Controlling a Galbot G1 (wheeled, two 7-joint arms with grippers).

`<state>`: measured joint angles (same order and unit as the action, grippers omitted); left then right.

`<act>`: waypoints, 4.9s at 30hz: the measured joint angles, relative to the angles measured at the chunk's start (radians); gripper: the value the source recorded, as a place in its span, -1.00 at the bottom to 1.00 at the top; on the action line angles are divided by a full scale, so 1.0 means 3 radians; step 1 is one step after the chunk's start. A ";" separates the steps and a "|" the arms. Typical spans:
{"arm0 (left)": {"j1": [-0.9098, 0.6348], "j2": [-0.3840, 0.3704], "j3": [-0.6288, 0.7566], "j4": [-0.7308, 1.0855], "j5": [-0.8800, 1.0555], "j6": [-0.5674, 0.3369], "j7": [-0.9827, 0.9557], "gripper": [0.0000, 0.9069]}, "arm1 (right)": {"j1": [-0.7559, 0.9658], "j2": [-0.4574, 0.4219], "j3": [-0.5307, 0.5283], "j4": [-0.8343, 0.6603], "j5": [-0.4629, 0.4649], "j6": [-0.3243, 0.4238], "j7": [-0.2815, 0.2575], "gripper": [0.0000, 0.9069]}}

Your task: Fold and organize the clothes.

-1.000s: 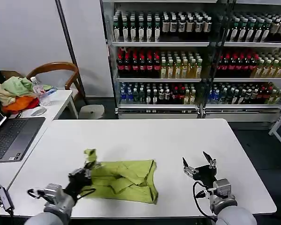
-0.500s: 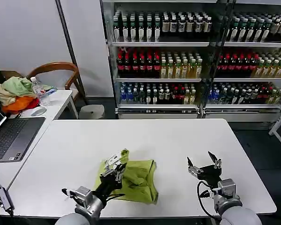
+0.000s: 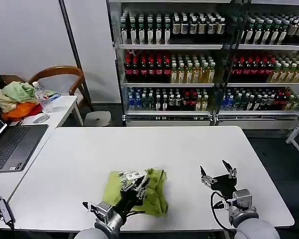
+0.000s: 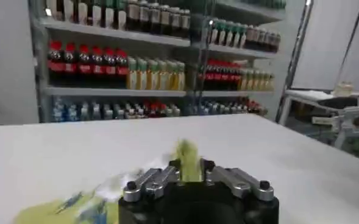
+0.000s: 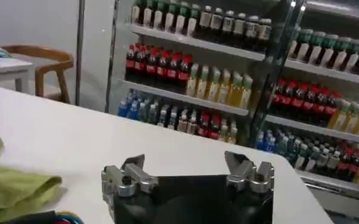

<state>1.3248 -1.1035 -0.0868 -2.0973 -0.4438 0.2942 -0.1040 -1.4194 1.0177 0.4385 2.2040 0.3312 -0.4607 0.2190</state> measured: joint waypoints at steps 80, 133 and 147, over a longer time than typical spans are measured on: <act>0.0465 0.0784 -0.2274 0.0173 -0.1838 0.0865 -0.0573 -0.91 | 0.0342 -0.0025 -0.0307 -0.0151 -0.0013 0.0078 -0.0029 1.00; -0.0512 -0.0921 0.0016 0.0240 -0.0706 0.0591 -0.0799 1.00 | 0.0282 0.0010 -0.0104 -0.0113 -0.0115 0.0045 -0.0030 1.00; -0.0586 -0.0794 -0.0120 0.0185 -0.0646 0.0298 -0.0465 1.00 | 0.0353 0.0019 -0.0092 -0.0191 -0.0104 0.0069 -0.0068 1.00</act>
<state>1.1490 -1.3417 -0.1228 -2.0419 -0.6375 0.3836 -0.2436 -1.3134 1.0233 0.4109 2.1467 0.3001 -0.4401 0.1986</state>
